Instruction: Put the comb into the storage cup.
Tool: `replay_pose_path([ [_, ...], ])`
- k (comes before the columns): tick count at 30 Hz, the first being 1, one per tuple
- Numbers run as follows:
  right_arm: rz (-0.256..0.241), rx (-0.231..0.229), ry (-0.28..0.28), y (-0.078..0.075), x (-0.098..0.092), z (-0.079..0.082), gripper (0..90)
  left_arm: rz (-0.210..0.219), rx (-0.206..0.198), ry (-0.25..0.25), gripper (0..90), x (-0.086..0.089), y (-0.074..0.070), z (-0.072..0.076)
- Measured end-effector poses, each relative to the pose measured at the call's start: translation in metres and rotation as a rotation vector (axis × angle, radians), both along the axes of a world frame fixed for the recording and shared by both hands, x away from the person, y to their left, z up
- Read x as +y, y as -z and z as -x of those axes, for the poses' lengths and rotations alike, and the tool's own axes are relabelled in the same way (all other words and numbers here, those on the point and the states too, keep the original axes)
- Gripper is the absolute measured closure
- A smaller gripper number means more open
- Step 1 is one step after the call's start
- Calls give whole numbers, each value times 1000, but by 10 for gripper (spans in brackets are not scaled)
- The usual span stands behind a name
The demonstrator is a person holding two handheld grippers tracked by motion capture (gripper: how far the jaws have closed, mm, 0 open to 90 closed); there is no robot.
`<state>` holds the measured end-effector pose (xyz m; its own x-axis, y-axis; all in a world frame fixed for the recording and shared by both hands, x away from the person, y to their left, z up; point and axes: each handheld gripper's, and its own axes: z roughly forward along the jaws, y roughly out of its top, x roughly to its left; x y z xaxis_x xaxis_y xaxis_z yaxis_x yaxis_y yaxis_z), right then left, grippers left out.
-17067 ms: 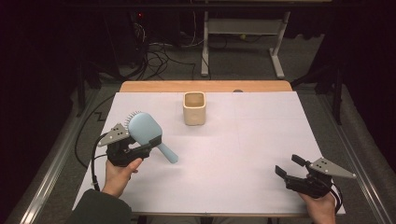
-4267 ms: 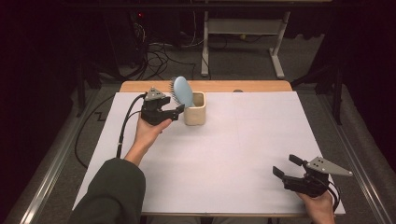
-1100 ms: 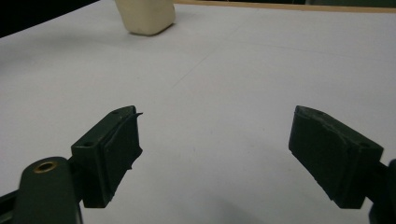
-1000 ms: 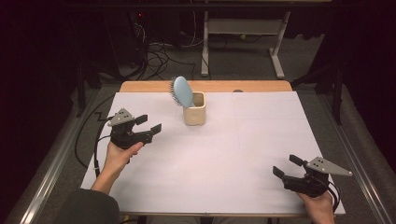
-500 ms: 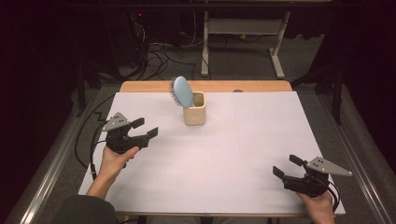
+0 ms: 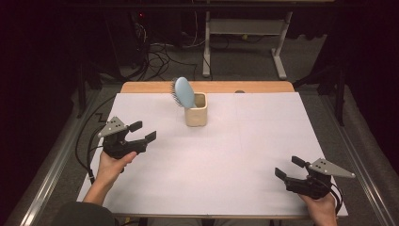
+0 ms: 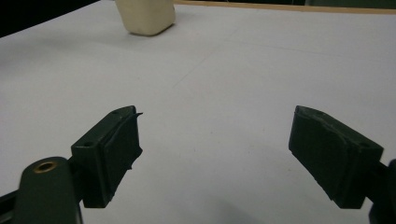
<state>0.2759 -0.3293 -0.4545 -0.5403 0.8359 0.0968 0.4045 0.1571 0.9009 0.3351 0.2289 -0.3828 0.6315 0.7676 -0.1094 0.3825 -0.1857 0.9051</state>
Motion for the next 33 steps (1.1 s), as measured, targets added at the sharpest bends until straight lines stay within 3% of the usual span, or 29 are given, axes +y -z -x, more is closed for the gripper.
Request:
replay_pose_path([
  [33, 3, 1, 2, 0, 0, 0, 172, 18, -12, -41, 304, 18, 13, 27],
])
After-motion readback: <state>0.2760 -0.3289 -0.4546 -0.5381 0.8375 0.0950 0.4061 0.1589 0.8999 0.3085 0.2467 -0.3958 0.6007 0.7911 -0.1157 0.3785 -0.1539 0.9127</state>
